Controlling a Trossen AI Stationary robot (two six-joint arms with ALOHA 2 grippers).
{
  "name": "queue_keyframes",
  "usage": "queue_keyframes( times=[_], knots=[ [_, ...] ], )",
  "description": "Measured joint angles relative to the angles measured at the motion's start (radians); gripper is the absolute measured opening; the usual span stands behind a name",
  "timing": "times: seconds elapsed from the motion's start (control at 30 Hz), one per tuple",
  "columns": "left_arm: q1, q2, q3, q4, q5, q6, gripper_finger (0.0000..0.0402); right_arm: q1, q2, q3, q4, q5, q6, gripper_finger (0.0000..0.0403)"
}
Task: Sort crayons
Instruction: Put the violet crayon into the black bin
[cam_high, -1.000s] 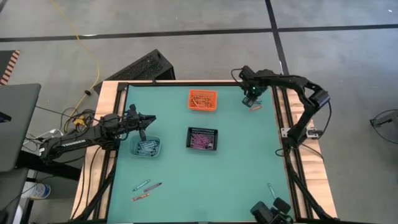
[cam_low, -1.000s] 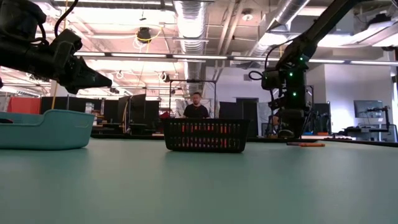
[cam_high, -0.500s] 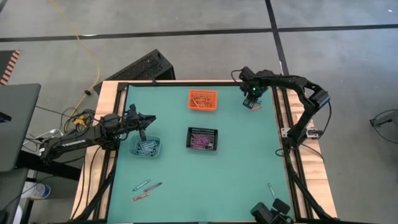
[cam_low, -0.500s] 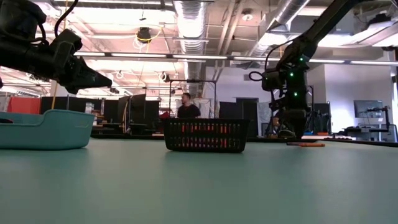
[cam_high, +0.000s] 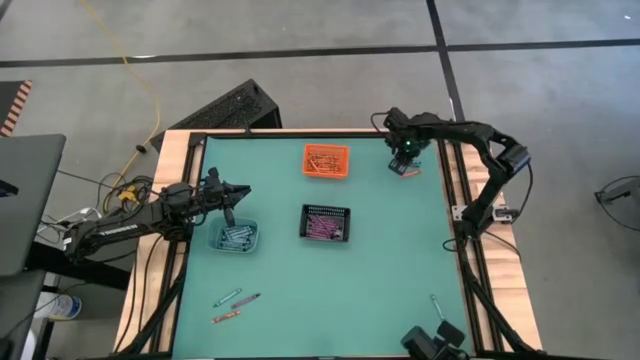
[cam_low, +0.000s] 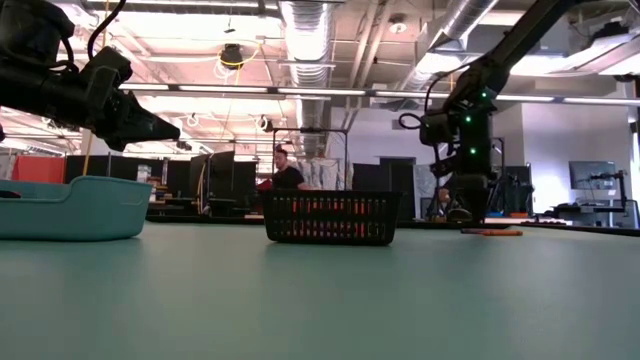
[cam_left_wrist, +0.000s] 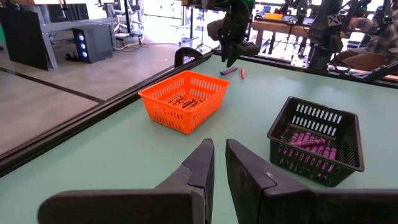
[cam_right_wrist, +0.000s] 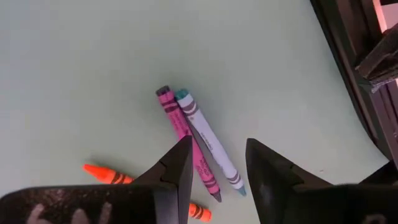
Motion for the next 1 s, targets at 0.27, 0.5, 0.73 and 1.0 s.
queue_keyframes(
  times=[0.27,0.5,0.73,1.0],
  knots=[
    [0.0,0.0,0.0,0.0,0.0,0.0,0.0029,0.033,0.0,0.0,0.037,0.0,0.042,0.014],
    [0.0,0.0,0.0,0.0,0.0,0.0,0.0029,0.049,0.0,0.0,0.024,-0.025,0.057,0.014],
    [0.0,0.0,0.0,0.0,0.0,0.0,0.0029,0.052,0.001,0.0,-0.025,-0.042,0.069,0.014],
    [0.0,0.0,0.0,0.0,0.0,0.0,0.0029,0.041,0.033,0.001,-0.024,-0.048,0.04,0.014]
  ],
)
